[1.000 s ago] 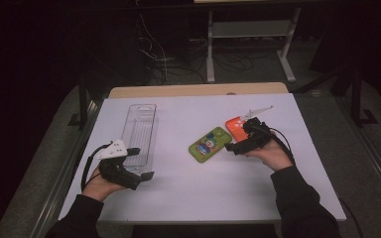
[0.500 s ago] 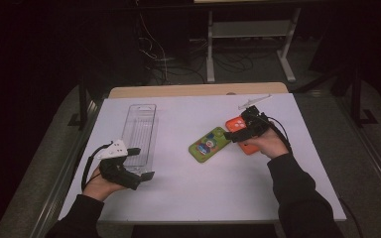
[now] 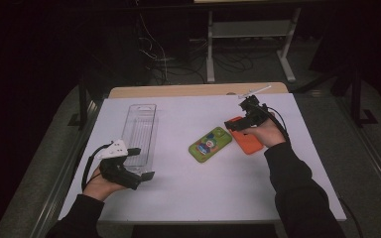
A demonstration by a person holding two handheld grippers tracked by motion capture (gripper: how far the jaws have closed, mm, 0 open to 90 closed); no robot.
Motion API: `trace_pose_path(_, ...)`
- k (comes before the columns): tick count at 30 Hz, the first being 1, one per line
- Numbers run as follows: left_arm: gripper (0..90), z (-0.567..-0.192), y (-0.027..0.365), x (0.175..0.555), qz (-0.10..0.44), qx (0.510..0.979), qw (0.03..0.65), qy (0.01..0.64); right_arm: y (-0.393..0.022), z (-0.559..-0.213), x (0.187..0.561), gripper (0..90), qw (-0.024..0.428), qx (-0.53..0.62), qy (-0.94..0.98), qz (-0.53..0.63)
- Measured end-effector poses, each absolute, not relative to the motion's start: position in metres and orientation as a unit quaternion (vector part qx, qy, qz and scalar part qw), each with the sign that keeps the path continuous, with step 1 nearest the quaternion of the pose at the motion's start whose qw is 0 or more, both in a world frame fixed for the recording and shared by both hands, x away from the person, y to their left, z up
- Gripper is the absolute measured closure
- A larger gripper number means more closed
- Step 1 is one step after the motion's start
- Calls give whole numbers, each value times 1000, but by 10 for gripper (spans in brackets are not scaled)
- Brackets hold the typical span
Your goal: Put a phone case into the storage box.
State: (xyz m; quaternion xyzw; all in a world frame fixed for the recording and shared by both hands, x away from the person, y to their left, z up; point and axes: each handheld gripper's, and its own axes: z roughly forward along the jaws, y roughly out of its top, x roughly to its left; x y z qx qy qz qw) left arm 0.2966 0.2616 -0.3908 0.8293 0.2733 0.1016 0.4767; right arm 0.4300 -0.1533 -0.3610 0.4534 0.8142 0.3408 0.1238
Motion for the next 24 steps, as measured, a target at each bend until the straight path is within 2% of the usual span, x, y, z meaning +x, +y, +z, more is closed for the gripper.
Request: trace_pose_path(24,0,-391,261,296,100,831,475,273,-174,-365,449,0,161,485,803,307)
